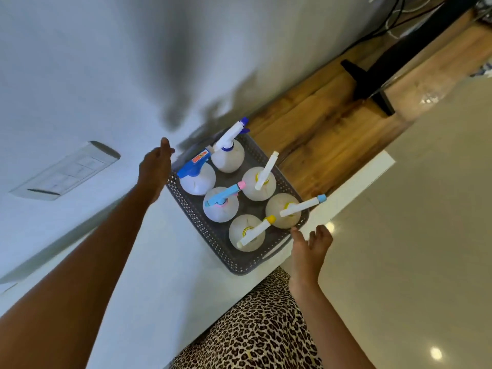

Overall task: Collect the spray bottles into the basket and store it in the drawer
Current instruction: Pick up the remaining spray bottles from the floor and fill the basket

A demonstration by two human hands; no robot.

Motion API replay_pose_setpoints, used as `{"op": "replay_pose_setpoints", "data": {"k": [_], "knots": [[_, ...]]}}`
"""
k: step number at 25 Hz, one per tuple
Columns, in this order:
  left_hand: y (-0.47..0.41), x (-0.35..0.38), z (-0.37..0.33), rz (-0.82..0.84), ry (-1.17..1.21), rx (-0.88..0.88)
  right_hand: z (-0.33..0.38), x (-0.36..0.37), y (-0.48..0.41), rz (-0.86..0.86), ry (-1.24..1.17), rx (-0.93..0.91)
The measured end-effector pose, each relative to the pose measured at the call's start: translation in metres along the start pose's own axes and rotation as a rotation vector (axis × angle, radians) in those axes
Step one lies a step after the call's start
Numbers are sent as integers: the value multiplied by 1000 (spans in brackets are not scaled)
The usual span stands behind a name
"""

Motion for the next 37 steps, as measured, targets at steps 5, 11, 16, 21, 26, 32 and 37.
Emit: {"op": "replay_pose_setpoints", "data": {"k": [5, 11, 16, 21, 26, 32, 37], "knots": [[-52, 31, -13, 246, -118, -80, -51, 27, -31, -26, 89, 334], [-82, 78, -6, 389, -246, -10, -75, 49, -55, -44, 39, 440], [-91, 94, 1, 432, -372, 166, -83, 51, -58, -28, 41, 436], [-89, 87, 12, 363, -362, 182, -76, 49, -57, -29, 54, 321], [-75, 56, 25, 189, -344, 145, -49, 46, -67, 53, 102, 232], [-25, -10, 42, 41, -164, 11, -6, 41, -66, 176, 247, 32], [39, -77, 81, -72, 51, -86, 20, 33, -30, 282, 361, -154]]}}
Point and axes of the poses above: each hand's wrist, its own y-axis away from the middle knuckle, its own x-axis out of the palm, z = x × y, the point moved 3 cm from there along -y, towards the middle knuckle, and after that the axes turned 12 degrees about -z, right-handed, at the moved point
